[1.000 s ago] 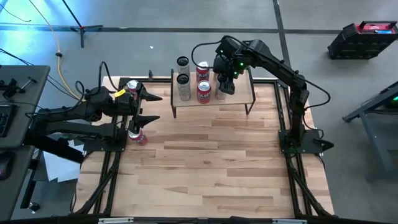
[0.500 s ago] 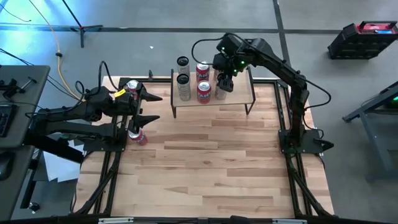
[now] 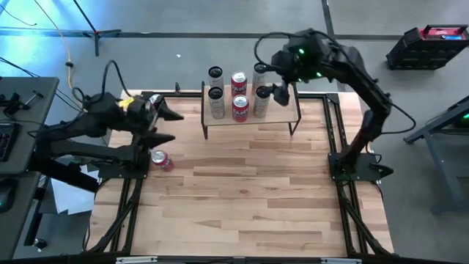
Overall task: Place canned beverage on shelf
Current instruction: Put the red soda can on the shelf
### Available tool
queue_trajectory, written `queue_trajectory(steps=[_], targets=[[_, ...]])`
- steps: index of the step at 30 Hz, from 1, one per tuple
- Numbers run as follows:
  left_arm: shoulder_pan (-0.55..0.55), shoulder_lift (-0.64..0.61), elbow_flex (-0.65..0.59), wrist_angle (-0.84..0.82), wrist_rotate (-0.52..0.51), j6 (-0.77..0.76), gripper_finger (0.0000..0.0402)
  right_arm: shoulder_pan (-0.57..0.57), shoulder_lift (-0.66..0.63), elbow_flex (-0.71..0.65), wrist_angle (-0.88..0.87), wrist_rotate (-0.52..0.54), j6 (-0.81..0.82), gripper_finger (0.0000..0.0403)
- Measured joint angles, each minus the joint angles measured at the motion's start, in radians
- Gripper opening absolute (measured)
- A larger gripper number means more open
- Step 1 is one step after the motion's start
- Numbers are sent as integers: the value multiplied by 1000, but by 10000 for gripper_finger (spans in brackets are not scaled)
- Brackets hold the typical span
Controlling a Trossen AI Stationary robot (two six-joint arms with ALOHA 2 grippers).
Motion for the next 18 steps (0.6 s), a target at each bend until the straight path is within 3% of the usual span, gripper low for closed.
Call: queue_trajectory(steps=[5, 8, 14, 18], targets=[[-71, 29, 114, -306, 47, 27, 328, 159, -59, -14, -25, 20, 91, 314], [-123, 35, 145, -406, -6, -23, 328, 268, -87, -37, -57, 128, 176, 314], [-256, 42, 174, -543, -1, -120, 328, 475, -105, -86, -85, 320, 369, 314], [-376, 52, 172, -771, -134, -283, 328, 588, -105, -180, -69, 418, 492, 314]])
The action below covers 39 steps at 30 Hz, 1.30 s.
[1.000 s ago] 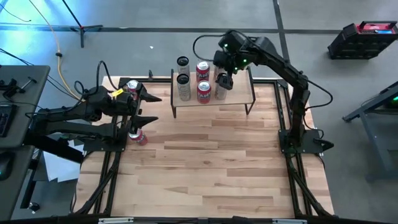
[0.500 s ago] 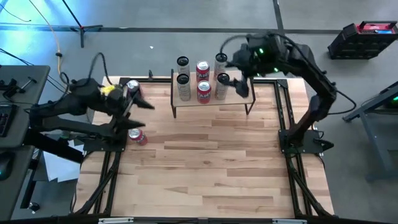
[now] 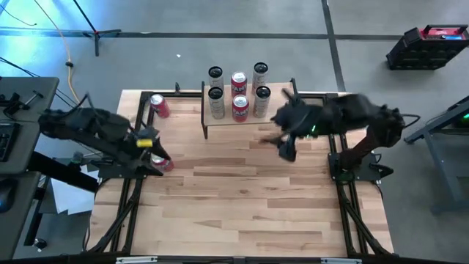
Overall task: Place canned beverage on shelf
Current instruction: Put the red soda can on the shelf
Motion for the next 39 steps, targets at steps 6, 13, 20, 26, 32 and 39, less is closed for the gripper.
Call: queue_trajectory(steps=[6, 13, 20, 26, 32, 39], targets=[[-184, 53, 0, -255, -209, -303, 321, 111, 1, -216, 92, 197, 137, 314], [-343, 182, -1, -643, -371, -616, 319, 162, 2, -393, 222, 212, 192, 314], [-231, 248, -73, -661, -418, -561, 319, 166, 2, -446, 240, 179, 209, 315], [8, 252, -169, -652, -352, -404, 330, 170, 4, -447, 241, 149, 223, 326], [172, 252, -182, -581, -270, -240, 346, 177, 4, -447, 241, 145, 244, 335], [254, 277, -197, -529, -225, -158, 351, 178, 4, -447, 241, 153, 255, 335]])
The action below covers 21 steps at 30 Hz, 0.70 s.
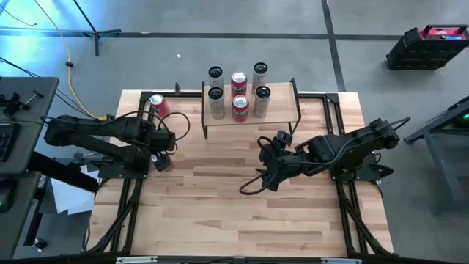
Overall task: Place canned beverage on shelf
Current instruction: Put the red soda can on the shelf
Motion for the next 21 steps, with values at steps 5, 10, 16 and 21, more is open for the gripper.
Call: queue_trajectory(steps=[5, 10, 16, 21], targets=[[27, 0, -68, 13, 4, 7, 352, -1, 0, 0, 0, 0, 2, 335], [28, 2, -122, 50, 9, 16, 351, -1, 0, 0, 1, 0, 0, 335], [28, -2, -121, 54, -8, 10, 351, -1, 0, 0, 1, -1, -3, 335], [26, 11, -121, 53, 16, 2, 351, -1, 0, 0, 2, -3, 0, 335]])
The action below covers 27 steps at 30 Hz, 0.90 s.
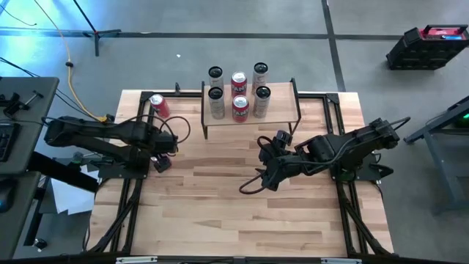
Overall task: Place canned beverage on shelf
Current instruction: Put the red soda can on the shelf
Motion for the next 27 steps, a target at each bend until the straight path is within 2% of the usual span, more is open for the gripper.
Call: queue_trajectory(steps=[16, 27], targets=[[-65, 162, 0, -1, 15, 13, 348, 0, 0, 0, 2, -3, 0, 335], [-114, 215, 27, 72, 34, 4, 295, 0, 0, 0, 5, -11, 1, 335]])
